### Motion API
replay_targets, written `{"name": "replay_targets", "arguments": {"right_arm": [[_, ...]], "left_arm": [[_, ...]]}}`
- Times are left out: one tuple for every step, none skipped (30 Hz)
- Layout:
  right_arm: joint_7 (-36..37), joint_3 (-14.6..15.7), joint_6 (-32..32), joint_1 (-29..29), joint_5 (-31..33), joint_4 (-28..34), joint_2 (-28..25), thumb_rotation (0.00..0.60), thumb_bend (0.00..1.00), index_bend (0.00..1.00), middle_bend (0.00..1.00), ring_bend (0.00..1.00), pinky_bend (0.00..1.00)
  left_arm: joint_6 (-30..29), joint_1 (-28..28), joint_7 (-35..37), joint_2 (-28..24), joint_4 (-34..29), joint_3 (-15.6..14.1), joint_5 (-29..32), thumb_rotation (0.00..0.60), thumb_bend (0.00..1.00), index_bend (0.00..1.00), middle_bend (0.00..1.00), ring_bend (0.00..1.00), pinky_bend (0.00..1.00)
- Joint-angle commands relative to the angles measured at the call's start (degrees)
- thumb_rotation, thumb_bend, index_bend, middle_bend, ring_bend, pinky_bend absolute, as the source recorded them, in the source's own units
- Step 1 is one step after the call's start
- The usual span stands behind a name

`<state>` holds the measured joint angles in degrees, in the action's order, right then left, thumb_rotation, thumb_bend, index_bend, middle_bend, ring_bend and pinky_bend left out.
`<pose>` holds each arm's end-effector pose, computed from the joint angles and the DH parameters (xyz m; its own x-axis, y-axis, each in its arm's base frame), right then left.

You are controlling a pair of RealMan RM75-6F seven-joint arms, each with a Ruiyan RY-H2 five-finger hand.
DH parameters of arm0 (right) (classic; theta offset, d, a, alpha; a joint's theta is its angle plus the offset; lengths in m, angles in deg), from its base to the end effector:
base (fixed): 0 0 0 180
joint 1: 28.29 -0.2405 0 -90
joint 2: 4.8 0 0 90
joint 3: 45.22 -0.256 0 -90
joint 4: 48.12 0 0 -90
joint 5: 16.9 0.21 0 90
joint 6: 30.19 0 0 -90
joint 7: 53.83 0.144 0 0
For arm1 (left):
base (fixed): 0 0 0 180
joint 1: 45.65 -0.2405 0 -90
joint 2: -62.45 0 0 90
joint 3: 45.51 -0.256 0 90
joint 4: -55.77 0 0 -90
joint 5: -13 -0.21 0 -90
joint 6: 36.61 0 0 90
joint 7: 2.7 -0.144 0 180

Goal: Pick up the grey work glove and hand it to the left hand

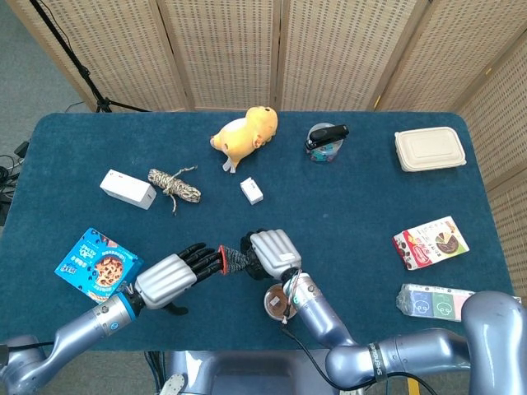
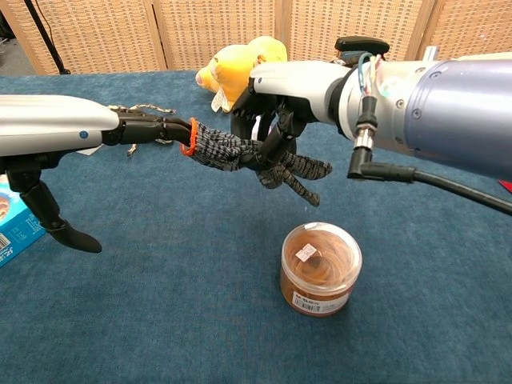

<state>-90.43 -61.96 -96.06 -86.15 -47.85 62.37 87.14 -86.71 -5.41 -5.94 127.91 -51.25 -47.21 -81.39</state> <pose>-0.0117 -0.2980 -0.0279 0.2426 -0.4618 0.8532 -0.9410 -0.3259 0.0912 -0.1369 0.2490 0.0431 0.5743 0.3741 0.7281 0.6800 -0.7132 -0.1700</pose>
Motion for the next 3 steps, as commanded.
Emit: {"name": "replay_targets", "arguments": {"right_arm": [[0.18, 0.07, -0.11, -0.01, -0.01, 0.08, -0.11, 0.600, 0.47, 0.54, 0.39, 0.34, 0.53], [0.30, 0.10, -0.17, 0.00, -0.03, 0.17, -0.23, 0.600, 0.47, 0.54, 0.39, 0.34, 0.53], [0.41, 0.09, -0.21, 0.01, -0.04, 0.23, -0.32, 0.600, 0.47, 0.54, 0.39, 0.34, 0.53]], "left_arm": [[0.27, 0.17, -0.69, 0.18, -0.35, 0.14, 0.69, 0.600, 0.00, 0.00, 0.00, 0.00, 0.00], [0.30, 0.19, -1.05, 0.19, -0.41, 0.16, 0.92, 0.600, 0.00, 0.00, 0.00, 0.00, 0.00], [0.29, 0.19, -1.43, 0.23, -0.41, 0.18, 1.07, 0.600, 0.00, 0.00, 0.00, 0.00, 0.00]]}}
